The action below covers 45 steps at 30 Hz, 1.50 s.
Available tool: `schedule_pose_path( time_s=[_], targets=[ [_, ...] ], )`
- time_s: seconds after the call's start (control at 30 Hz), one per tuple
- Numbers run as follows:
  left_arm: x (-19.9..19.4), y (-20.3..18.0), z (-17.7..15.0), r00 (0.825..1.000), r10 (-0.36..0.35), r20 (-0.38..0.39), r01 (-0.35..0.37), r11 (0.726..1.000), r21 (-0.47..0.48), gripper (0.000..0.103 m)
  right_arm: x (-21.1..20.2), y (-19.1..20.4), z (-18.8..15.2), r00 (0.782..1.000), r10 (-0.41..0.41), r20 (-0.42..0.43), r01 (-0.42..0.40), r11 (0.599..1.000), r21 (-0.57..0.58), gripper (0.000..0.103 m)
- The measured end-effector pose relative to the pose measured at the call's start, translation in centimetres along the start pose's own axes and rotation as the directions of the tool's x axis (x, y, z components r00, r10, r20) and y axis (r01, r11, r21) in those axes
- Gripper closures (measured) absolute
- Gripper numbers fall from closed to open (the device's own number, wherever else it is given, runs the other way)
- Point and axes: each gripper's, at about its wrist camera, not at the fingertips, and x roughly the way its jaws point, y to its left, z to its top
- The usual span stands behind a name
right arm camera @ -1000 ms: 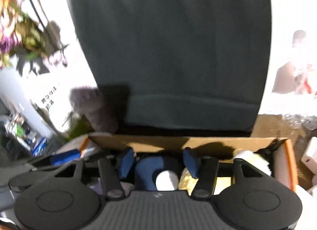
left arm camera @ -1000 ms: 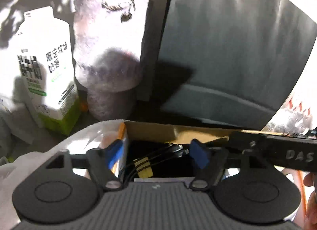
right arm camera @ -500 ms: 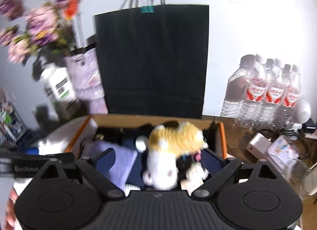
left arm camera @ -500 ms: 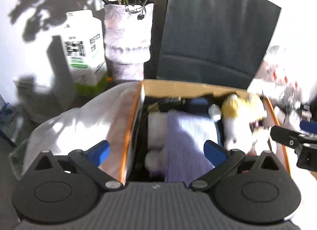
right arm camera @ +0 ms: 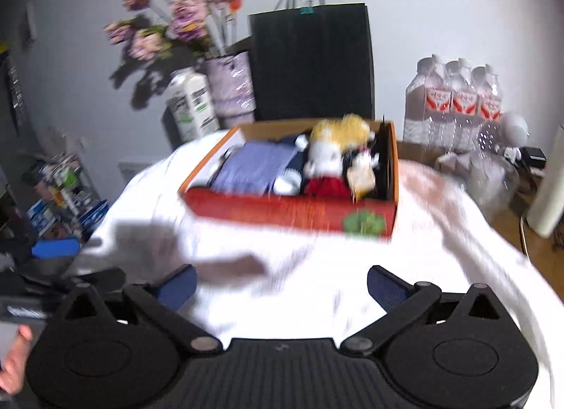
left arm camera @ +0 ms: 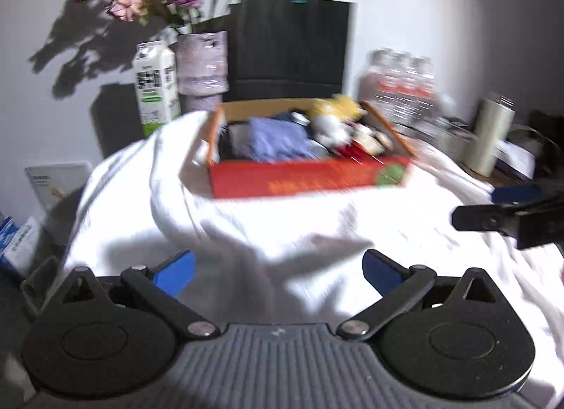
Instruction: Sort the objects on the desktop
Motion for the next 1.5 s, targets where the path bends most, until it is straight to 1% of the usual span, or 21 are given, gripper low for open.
schedule_pose_path(
  time_s=[0.1, 0.17, 0.2, 0.3, 0.4, 0.43, 0.47, 0.53, 0.6, 0.67, 0.73, 0.77, 0.87, 0.93, 1.03, 1.1, 1.13, 1.2, 1.27, 1.4, 1.5],
  targets=[
    [-3.4, -0.8, -3.6, 0.996, -0.087, -0.018, 0.088, 0.996, 0.025, 0.0, -3.1, 0.5, -5.1, 0.998, 0.007, 0.057, -0.006, 1.0, -0.024, 0.0],
    [-5.5, -1.3, -5.4, 0.986, -0.169, -0.012, 0.169, 0.985, 0.041, 0.0, -4.6, 0.9, -8.1, 0.996, -0.015, 0.083, 0.017, 0.999, -0.027, 0.0],
    [-6.4, -1.5, -6.2, 0.982, -0.187, -0.001, 0.187, 0.982, 0.04, 0.0, -5.2, 1.1, -9.3, 0.995, -0.026, 0.094, 0.029, 0.999, -0.021, 0.0],
    [-7.9, -2.0, -7.8, 0.985, -0.167, 0.053, 0.165, 0.986, 0.032, 0.0, -6.2, 1.6, -11.9, 0.991, -0.08, 0.108, 0.08, 0.997, 0.005, 0.0],
    [-6.9, -2.2, -8.4, 0.989, -0.096, 0.114, 0.093, 0.995, 0.032, 0.0, -6.4, 1.8, -13.6, 0.985, -0.11, 0.136, 0.106, 0.994, 0.035, 0.0],
    [-6.2, -2.5, -8.5, 0.989, -0.052, 0.139, 0.047, 0.998, 0.034, 0.0, -6.2, 2.0, -14.0, 0.983, -0.114, 0.143, 0.111, 0.993, 0.032, 0.0],
    [-5.3, -2.4, -8.6, 0.987, -0.006, 0.16, 0.0, 0.999, 0.039, 0.0, -5.8, 2.2, -14.2, 0.982, -0.114, 0.152, 0.113, 0.993, 0.017, 0.0],
    [-3.3, -2.5, -8.8, 0.978, 0.035, 0.208, -0.048, 0.997, 0.057, 0.0, -4.6, 2.7, -14.2, 0.978, -0.125, 0.17, 0.128, 0.992, -0.011, 0.0],
    [-0.9, -2.6, -9.0, 0.971, 0.08, 0.225, -0.09, 0.995, 0.035, 0.0, -3.0, 2.9, -14.1, 0.973, -0.141, 0.181, 0.146, 0.989, -0.017, 0.0],
    [1.7, -2.4, -9.1, 0.975, 0.112, 0.191, -0.114, 0.993, 0.0, 0.0, -0.8, 3.0, -13.7, 0.973, -0.16, 0.165, 0.164, 0.986, -0.008, 0.0],
    [4.0, -2.0, -9.3, 0.986, 0.096, 0.137, -0.095, 0.995, -0.014, 0.0, 1.3, 3.0, -13.5, 0.977, -0.163, 0.139, 0.164, 0.986, -0.002, 0.0],
    [4.9, -2.0, -9.4, 0.988, 0.111, 0.11, -0.111, 0.994, -0.01, 0.0, 2.2, 3.1, -13.4, 0.979, -0.162, 0.126, 0.164, 0.986, -0.001, 0.0],
    [6.8, -1.9, -9.7, 0.985, 0.15, 0.085, -0.15, 0.989, -0.009, 0.0, 4.4, 3.4, -13.5, 0.98, -0.172, 0.098, 0.175, 0.985, -0.017, 0.0],
    [7.9, -1.7, -9.7, 0.986, 0.156, 0.053, -0.155, 0.988, -0.017, 0.0, 5.4, 3.7, -13.4, 0.978, -0.19, 0.089, 0.193, 0.981, -0.026, 0.0],
    [9.1, -1.7, -9.5, 0.989, 0.149, 0.006, -0.149, 0.989, -0.012, 0.0, 6.5, 3.5, -13.0, 0.98, -0.192, 0.055, 0.194, 0.98, -0.033, 0.0],
    [9.4, -1.8, -9.3, 0.99, 0.139, 0.004, -0.139, 0.99, -0.011, 0.0, 7.1, 3.1, -13.0, 0.97, -0.24, 0.043, 0.242, 0.97, -0.037, 0.0],
    [9.4, -1.8, -9.2, 0.989, 0.147, 0.008, -0.147, 0.989, -0.014, 0.0, 7.3, 2.8, -12.9, 0.968, -0.246, 0.042, 0.247, 0.969, -0.025, 0.0],
    [9.5, -1.9, -9.1, 0.987, 0.157, 0.008, -0.157, 0.987, -0.022, 0.0, 7.2, 2.1, -12.6, 0.973, -0.228, 0.037, 0.227, 0.974, 0.03, 0.0],
    [9.6, -1.8, -9.2, 0.987, 0.162, 0.003, -0.161, 0.986, -0.041, 0.0, 7.2, 2.1, -12.6, 0.971, -0.233, 0.053, 0.23, 0.971, 0.058, 0.0],
    [10.0, -0.7, -9.0, 0.993, 0.118, -0.018, -0.119, 0.988, -0.097, 0.0, 7.7, 2.6, -12.6, 0.964, -0.263, 0.04, 0.262, 0.965, 0.023, 0.0],
    [10.1, -1.0, -8.9, 0.993, 0.118, -0.005, -0.118, 0.991, -0.07, 0.0, 7.7, 2.6, -12.6, 0.964, -0.261, 0.039, 0.261, 0.965, 0.021, 0.0]
  ],
)
